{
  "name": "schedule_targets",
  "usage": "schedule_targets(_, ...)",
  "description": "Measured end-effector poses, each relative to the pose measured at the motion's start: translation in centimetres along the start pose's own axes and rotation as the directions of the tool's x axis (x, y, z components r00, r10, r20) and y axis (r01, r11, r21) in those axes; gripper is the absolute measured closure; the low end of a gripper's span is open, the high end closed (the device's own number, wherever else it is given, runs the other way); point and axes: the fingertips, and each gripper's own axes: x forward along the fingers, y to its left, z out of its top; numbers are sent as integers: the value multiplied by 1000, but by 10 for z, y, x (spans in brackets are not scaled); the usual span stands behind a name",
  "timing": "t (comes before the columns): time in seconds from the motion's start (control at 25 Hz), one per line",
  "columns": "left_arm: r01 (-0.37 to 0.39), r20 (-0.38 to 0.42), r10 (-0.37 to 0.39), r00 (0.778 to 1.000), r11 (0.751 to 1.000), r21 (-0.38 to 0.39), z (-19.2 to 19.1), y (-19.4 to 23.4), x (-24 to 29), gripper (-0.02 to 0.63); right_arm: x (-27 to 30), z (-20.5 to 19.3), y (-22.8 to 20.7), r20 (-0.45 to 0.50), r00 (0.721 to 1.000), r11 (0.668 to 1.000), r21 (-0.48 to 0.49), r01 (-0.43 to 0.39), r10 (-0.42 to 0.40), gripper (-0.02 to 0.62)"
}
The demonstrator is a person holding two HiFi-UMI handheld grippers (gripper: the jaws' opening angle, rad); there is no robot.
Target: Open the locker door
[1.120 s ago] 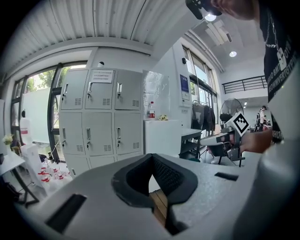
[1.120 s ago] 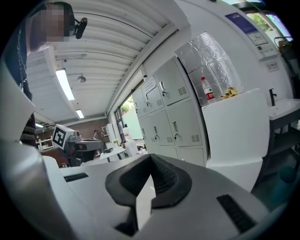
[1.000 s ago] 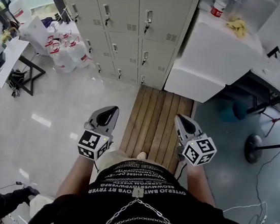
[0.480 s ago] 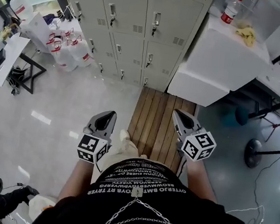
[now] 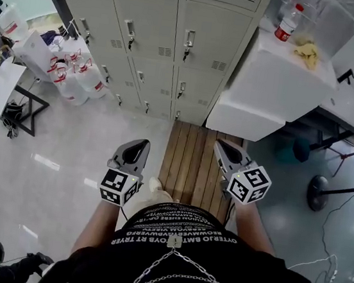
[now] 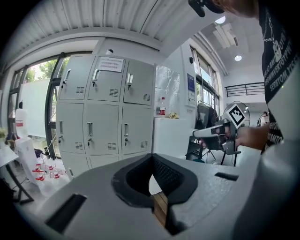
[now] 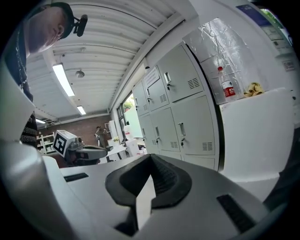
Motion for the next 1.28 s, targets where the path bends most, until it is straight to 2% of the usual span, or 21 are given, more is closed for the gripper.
schedule_targets(0.48, 49, -16, -50, 999, 998, -27, 9, 59, 45, 606, 64, 22, -22, -18, 999, 999, 23, 37, -36, 600)
schedule_targets(1.04, 103, 25, -103, 994, 995, -4, 32, 128, 68, 606, 124, 45, -14, -5, 996, 996, 2, 88, -88, 600)
schedule_targets(1.28, 105, 57, -104, 993, 994, -2, 39, 157, 70, 606, 147, 55, -3, -2, 996, 995, -37, 87, -87, 600)
